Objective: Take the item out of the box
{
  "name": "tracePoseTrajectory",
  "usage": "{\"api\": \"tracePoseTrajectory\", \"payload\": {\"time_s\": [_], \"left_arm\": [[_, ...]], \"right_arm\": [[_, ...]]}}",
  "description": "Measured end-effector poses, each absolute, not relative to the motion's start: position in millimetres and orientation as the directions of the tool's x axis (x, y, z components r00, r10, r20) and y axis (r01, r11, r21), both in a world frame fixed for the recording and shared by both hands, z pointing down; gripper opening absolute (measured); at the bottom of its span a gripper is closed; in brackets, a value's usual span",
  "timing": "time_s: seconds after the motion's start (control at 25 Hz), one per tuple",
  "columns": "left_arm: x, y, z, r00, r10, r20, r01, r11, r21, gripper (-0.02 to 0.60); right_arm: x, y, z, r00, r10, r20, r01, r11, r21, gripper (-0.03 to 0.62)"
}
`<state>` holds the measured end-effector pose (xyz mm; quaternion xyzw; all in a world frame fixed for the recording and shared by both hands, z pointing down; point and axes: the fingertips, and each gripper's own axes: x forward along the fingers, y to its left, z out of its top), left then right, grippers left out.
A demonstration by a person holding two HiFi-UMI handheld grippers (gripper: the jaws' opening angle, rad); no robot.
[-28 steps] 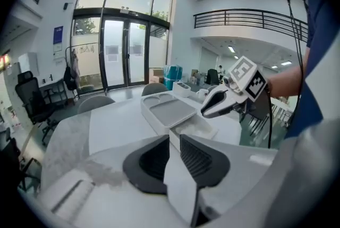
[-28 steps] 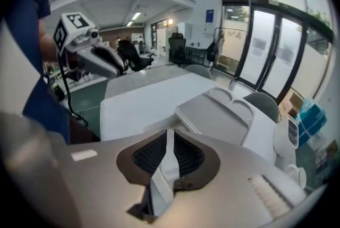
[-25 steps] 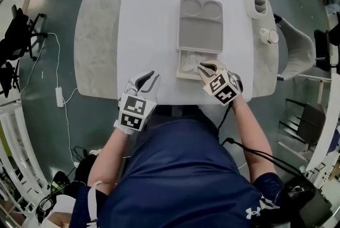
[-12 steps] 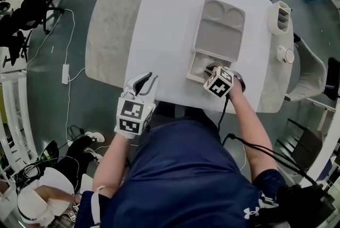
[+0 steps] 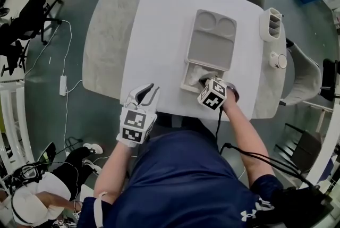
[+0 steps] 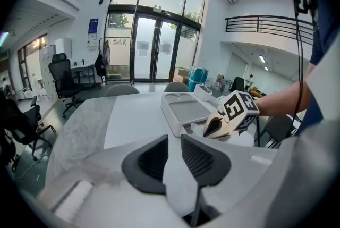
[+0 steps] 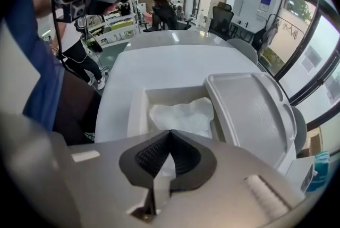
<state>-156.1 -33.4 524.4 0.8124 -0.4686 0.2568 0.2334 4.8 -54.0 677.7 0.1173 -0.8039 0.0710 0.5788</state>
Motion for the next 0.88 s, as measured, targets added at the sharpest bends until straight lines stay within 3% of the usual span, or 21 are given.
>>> {"api": "tracePoseTrajectory", "payload": {"time_s": [0.4, 0.88], "left_arm": [[-133.6, -30.0, 527.5, 0.471, -0.608, 0.639, -0.842, -0.526, 0.119, 0.086], [-91.7, -40.7, 518.2, 0.544, -0.567, 0.618, -0.772, -0.627, 0.104, 0.086]], "right_arm": [[6.0, -49.5, 638.6, -0.351, -0.172, 0.921, -0.255, 0.964, 0.083, 0.002], [28.8, -61.1, 559.6, -0.531, -0.352, 0.77, -0.56, 0.829, -0.007, 0.002]]}}
